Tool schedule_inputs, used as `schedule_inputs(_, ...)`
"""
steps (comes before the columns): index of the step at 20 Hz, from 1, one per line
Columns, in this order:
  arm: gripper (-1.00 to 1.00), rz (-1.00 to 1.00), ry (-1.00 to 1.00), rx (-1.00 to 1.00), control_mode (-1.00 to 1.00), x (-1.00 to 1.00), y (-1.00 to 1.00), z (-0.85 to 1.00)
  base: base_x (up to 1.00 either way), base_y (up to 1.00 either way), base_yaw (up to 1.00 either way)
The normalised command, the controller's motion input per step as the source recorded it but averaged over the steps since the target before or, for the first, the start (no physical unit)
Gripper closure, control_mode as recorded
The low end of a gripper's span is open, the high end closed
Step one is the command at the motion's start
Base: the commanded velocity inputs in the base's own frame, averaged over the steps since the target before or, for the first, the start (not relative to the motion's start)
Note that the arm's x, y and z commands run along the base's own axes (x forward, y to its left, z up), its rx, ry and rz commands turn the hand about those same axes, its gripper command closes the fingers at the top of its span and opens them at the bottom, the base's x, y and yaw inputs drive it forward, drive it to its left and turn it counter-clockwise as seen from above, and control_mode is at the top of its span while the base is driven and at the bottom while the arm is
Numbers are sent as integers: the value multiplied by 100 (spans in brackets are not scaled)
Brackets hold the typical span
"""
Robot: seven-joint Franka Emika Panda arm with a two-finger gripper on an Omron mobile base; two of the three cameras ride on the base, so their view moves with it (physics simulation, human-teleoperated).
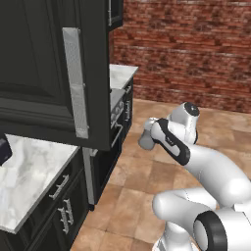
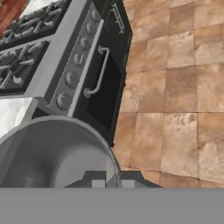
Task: Move the glass cup from next to the sink to the open cabinet. Then, move the bowl with the steak to the fridge to clear the area for faucet cleaning.
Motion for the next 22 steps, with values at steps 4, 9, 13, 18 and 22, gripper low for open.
schedule_inputs(4,100,0,0,0,100,0,0,0,100,3,2)
schedule_inputs(9,100,0,0,0,100,0,0,0,100,0,29)
schedule_inputs(13,100,0,0,0,100,0,0,0,100,0,45)
schedule_inputs(18,100,0,0,0,100,0,0,0,72,1,65)
schedule_inputs(22,100,0,0,0,100,0,0,0,4,23,80)
